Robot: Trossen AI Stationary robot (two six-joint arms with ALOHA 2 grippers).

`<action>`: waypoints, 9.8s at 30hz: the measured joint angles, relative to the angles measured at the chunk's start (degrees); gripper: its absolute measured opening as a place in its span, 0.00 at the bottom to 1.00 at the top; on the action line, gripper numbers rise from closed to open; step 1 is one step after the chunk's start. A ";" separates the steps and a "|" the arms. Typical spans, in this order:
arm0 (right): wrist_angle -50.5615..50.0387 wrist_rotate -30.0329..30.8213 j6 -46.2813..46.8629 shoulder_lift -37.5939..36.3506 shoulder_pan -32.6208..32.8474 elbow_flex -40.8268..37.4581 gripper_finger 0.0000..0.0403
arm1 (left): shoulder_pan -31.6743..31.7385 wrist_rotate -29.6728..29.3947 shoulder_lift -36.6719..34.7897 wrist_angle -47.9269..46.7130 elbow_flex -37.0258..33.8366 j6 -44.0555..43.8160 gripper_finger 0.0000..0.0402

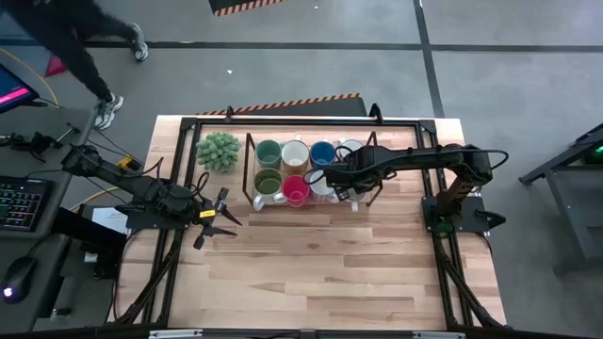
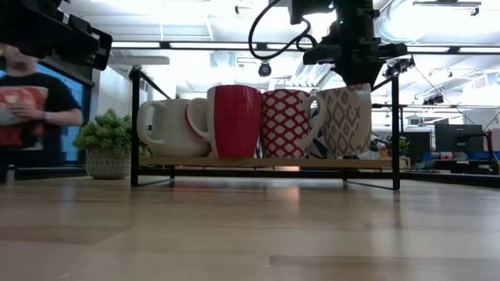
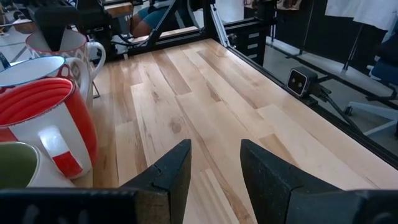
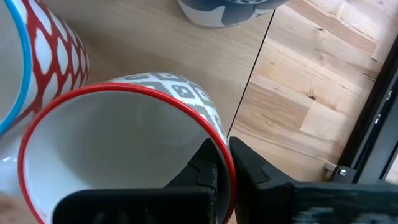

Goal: Place coffee mugs
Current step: Put the gray patterned mug on the shelf, then adjust the mugs on the shelf

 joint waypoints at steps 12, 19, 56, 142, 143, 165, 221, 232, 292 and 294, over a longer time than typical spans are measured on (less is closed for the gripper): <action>0.87 0.42 1.00 0.00 0.00 0.00 0.00 | 0.00 0.00 0.00 0.26 0.00 0.00 0.32; 0.85 0.80 1.00 0.00 0.00 0.00 0.00 | 0.02 0.00 0.00 0.24 0.00 0.00 0.32; 1.11 1.15 -0.36 3.43 -0.09 0.34 0.00 | 0.00 0.00 0.00 0.28 0.00 -0.02 0.32; 29.66 12.34 0.03 -0.44 17.46 0.85 0.26 | 0.01 -0.15 0.02 0.31 -0.02 -0.61 0.32; 29.32 12.40 0.08 -0.65 17.64 0.83 0.25 | 0.00 -0.17 0.01 0.30 -0.02 -0.60 0.32; 18.39 17.66 9.96 -0.37 17.49 0.81 0.00 | 0.02 -0.16 0.00 0.73 -0.02 -0.63 0.32; 12.01 14.42 16.01 3.39 14.73 0.80 0.00 | 0.00 -0.16 0.01 2.00 -0.02 -0.59 0.32; 11.99 14.64 14.86 3.39 13.70 0.79 0.00 | 0.00 -0.16 0.02 1.99 -0.02 -0.55 0.32; 26.16 -3.24 1.65 3.34 13.77 0.79 0.00 | -0.01 -0.15 0.01 1.99 -0.02 -0.59 0.32; 29.87 -6.21 -0.81 3.34 13.78 0.79 0.00 | -0.02 -0.15 0.02 1.99 -0.02 -0.57 0.32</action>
